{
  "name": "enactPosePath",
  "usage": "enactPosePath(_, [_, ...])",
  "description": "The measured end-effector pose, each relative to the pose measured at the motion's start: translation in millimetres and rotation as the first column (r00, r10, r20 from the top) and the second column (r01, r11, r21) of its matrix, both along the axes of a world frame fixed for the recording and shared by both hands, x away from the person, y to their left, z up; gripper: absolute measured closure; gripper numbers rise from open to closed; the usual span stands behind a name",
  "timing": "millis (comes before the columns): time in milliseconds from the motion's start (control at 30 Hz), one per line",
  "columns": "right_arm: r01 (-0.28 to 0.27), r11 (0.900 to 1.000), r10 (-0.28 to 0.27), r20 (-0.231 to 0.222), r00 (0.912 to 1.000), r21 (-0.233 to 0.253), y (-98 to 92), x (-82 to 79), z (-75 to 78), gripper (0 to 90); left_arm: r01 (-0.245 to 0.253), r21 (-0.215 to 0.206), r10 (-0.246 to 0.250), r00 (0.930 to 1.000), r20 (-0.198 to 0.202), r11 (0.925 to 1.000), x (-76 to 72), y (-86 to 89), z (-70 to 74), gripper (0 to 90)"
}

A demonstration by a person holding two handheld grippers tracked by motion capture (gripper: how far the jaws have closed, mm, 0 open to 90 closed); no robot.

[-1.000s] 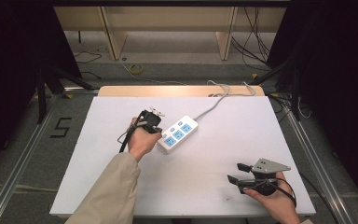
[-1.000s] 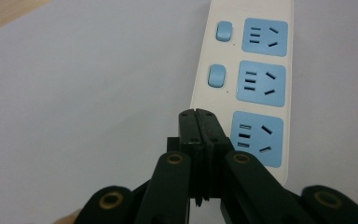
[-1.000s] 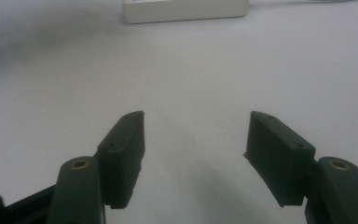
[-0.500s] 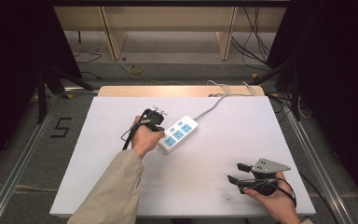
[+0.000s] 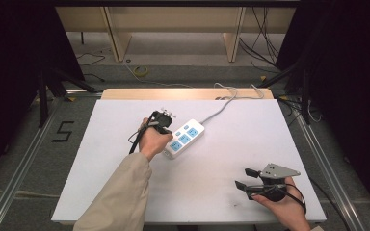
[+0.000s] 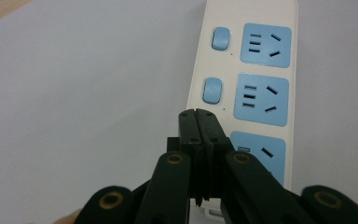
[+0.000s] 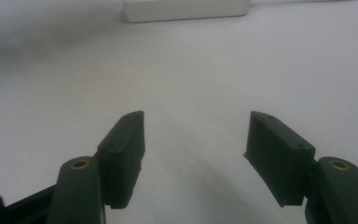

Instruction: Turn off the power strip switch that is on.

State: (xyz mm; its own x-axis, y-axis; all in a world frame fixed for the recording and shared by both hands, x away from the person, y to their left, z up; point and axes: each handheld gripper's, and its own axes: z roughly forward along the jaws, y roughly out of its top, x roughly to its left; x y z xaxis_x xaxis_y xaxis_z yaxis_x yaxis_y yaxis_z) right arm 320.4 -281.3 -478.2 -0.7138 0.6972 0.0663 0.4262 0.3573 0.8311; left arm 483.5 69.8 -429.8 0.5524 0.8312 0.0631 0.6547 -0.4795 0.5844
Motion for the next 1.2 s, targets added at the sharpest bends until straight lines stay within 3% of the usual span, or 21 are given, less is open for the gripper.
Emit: enactPosePath(1200, [-0.007, 1.0, 0.007, -0.003, 1.0, -0.005, -0.4, 0.1, -0.5, 38.0, -0.003, 0.042, 0.006, 0.9983, -0.057, 0.9991, 6.7, -7.6, -12.9, 89.6])
